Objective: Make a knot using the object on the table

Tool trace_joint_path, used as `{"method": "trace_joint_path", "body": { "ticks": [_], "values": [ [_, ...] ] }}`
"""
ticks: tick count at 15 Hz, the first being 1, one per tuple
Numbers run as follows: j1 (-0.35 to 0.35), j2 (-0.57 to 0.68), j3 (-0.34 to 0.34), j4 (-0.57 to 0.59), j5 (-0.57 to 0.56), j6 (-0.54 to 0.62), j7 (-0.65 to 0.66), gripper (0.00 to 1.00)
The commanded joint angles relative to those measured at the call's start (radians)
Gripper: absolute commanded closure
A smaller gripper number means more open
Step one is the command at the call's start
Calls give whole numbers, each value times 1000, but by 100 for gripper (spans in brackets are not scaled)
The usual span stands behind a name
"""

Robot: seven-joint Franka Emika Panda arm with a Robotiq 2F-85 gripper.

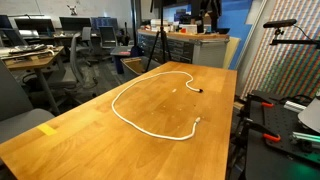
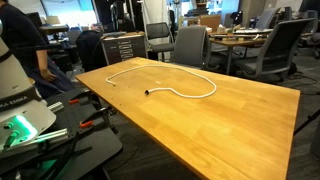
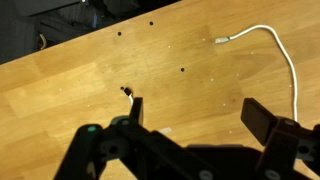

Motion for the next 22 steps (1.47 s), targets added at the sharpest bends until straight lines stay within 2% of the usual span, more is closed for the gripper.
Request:
{"method": "trace_joint_path", "body": {
  "ticks": [1, 12, 13, 15, 17, 18, 21, 22],
  "values": [
    [17, 1, -16, 3, -4, 0, 3, 0],
    [17, -1, -16, 12, -4, 0, 3, 0],
    [19, 3, -35, 10, -25, 22, -115, 0],
    [-5, 16, -75, -15, -90, 96, -254, 0],
    [-25, 44, -148, -18, -106, 208, -411, 0],
    [-1, 22, -106, -18, -93, 127, -283, 0],
    [-9, 39, -129, -21, -93, 140, -307, 0],
    [-13, 53, -114, -45, -133, 179, -247, 0]
  ]
}}
